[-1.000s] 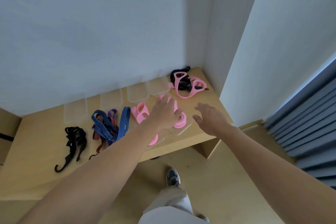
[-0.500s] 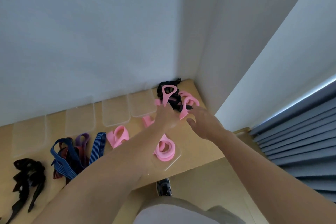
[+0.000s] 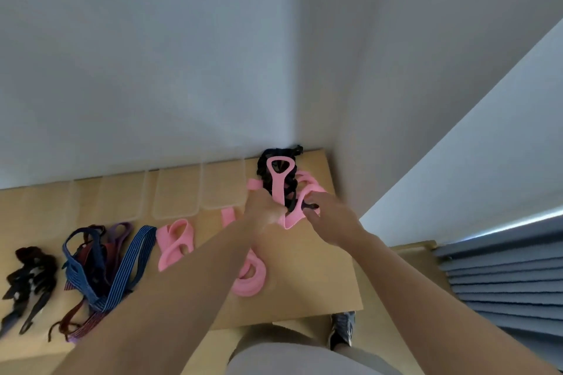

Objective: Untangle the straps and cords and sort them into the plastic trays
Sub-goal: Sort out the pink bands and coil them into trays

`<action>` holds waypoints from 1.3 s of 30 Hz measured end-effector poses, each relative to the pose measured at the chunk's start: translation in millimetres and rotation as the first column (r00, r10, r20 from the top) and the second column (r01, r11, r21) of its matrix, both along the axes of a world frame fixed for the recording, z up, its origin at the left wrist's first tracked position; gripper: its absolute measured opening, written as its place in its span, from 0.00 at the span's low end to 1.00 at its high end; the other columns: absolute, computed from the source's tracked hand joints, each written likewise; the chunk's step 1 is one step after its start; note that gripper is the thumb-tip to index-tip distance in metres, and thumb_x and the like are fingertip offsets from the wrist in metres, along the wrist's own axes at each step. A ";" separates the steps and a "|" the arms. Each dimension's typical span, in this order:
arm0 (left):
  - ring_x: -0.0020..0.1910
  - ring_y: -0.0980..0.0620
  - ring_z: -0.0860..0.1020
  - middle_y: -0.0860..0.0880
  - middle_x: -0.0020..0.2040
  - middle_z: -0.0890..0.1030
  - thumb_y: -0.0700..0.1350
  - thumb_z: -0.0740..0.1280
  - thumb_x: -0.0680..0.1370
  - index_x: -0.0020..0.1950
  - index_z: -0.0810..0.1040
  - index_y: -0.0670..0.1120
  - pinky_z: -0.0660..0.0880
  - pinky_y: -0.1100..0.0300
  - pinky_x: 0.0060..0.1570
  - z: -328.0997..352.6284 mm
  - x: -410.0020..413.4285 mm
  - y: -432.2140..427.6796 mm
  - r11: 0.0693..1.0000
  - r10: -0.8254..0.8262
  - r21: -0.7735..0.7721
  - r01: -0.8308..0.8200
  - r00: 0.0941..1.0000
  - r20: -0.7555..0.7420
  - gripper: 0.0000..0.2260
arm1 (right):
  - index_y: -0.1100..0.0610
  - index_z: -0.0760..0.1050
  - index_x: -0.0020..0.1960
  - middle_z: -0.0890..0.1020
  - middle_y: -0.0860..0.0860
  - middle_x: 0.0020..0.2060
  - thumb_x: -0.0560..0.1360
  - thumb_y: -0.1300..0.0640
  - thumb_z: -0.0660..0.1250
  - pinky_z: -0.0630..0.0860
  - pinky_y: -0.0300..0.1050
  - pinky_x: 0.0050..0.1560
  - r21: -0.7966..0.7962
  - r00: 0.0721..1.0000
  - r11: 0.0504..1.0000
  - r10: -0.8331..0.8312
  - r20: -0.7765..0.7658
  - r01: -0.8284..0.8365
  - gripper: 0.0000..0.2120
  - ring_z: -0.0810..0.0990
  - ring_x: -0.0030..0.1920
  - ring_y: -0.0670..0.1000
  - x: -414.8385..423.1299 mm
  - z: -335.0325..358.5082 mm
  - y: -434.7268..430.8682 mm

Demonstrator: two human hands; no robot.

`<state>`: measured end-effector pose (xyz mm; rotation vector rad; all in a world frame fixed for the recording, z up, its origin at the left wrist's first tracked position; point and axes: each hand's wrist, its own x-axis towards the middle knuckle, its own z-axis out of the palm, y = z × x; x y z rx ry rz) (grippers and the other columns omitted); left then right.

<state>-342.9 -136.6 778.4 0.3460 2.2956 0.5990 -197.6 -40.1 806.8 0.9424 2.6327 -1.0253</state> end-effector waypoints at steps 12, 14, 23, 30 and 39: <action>0.47 0.46 0.87 0.43 0.48 0.87 0.40 0.70 0.81 0.56 0.81 0.40 0.83 0.54 0.48 102.5 -5.7 6.6 0.674 0.232 0.627 -0.391 0.918 0.323 0.05 | 0.44 0.77 0.55 0.80 0.40 0.48 0.81 0.66 0.55 0.71 0.32 0.38 -0.260 0.939 0.945 -0.258 -0.227 0.196 0.20 0.77 0.44 0.39 -27.9 -2.4 41.4; 0.44 0.49 0.86 0.46 0.45 0.87 0.41 0.69 0.82 0.55 0.81 0.43 0.81 0.57 0.46 118.1 -10.0 0.3 0.654 0.243 0.676 -0.340 0.940 0.238 0.04 | 0.47 0.75 0.54 0.79 0.40 0.47 0.80 0.68 0.57 0.70 0.28 0.32 -0.273 0.922 0.934 -0.299 -0.246 0.230 0.17 0.76 0.42 0.37 -32.5 -1.5 44.8; 0.32 0.52 0.74 0.48 0.43 0.84 0.43 0.65 0.82 0.60 0.81 0.45 0.73 0.57 0.33 144.5 -18.2 -29.1 0.628 0.283 0.709 -0.321 0.943 0.176 0.08 | 0.54 0.77 0.64 0.80 0.48 0.56 0.76 0.54 0.70 0.72 0.42 0.51 -0.048 0.978 0.995 0.071 -0.197 -0.082 0.16 0.77 0.54 0.49 -71.3 -20.3 20.6; 0.31 0.51 0.72 0.45 0.40 0.83 0.35 0.66 0.80 0.62 0.79 0.47 0.71 0.59 0.32 159.2 -29.2 -61.1 0.555 0.219 0.738 -0.385 0.923 0.317 0.13 | 0.54 0.71 0.66 0.74 0.56 0.62 0.76 0.45 0.66 0.72 0.54 0.61 0.303 0.978 0.931 0.173 0.120 -0.202 0.22 0.72 0.63 0.59 -90.2 -54.9 -12.2; 0.33 0.51 0.74 0.46 0.37 0.76 0.36 0.65 0.82 0.69 0.73 0.46 0.81 0.50 0.38 150.7 -46.9 -97.3 0.658 0.084 0.685 -0.313 0.935 0.345 0.16 | 0.51 0.78 0.43 0.78 0.48 0.41 0.77 0.54 0.64 0.75 0.48 0.43 0.237 0.994 0.969 -0.052 -0.098 0.074 0.06 0.76 0.44 0.53 -101.8 -45.8 -8.1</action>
